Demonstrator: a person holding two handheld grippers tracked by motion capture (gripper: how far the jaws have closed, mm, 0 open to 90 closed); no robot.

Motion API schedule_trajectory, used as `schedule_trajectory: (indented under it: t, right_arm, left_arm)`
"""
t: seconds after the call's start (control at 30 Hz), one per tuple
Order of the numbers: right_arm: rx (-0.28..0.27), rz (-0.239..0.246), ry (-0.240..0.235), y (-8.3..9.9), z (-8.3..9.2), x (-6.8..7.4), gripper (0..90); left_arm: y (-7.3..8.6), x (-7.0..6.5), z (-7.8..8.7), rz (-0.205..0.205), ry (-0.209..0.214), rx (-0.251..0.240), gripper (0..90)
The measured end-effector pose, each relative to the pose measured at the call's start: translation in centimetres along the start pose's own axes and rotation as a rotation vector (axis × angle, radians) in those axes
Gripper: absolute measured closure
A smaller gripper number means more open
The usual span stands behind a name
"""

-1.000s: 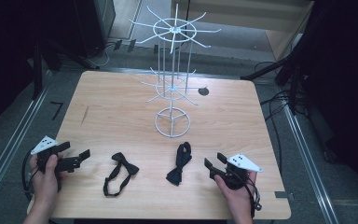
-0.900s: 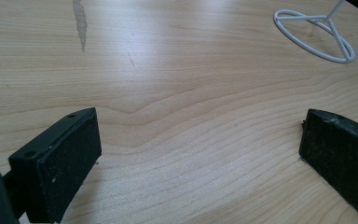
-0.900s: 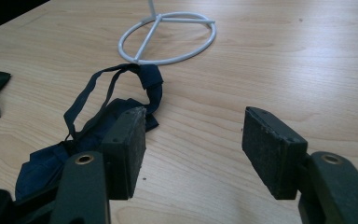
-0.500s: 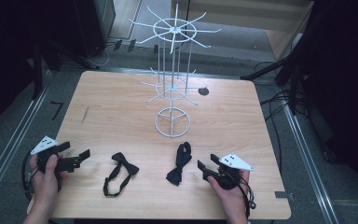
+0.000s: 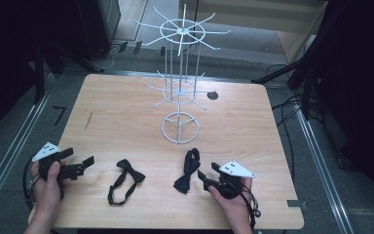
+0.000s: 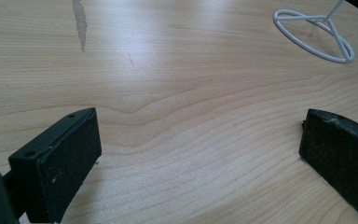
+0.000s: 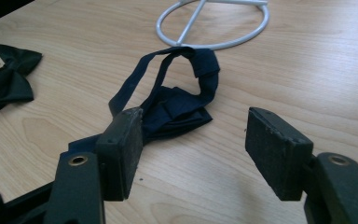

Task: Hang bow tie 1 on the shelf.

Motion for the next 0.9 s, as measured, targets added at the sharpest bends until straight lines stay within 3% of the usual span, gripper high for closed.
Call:
schedule_trajectory:
  t: [0.37, 0.57, 0.73, 0.9]
  right_arm:
    - [0.031, 0.018, -0.008, 0.5, -1.4, 1.6, 29.0]
    - [0.049, 0.0, -0.009, 0.7, -2.0, 2.3, 25.1]
    - [0.066, 0.018, 0.006, 1.0, -2.6, 3.1, 18.9]
    - [0.079, 0.028, 0.021, 1.0, -2.9, 3.6, 18.6]
  left_arm:
    - [0.0, 0.0, 0.0, 0.0, 0.001, 0.0, 0.0]
    - [0.0, 0.0, 0.0, 0.001, 0.001, -0.001, 0.0]
    - [0.0, 0.0, 0.0, 0.001, 0.002, -0.001, 0.0]
    - [0.0, 0.0, 0.0, 0.0, 0.002, 0.001, 0.0]
Point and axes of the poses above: each handheld gripper's, and its own axes: z roughly backward along the jaws, y roughly out of its underside, x roughly to its left, the point moved 4 cm from there along -z, roughly forward along the jaws, and after that the axes turned 2 degrees about -z, right-handed, at the moved point
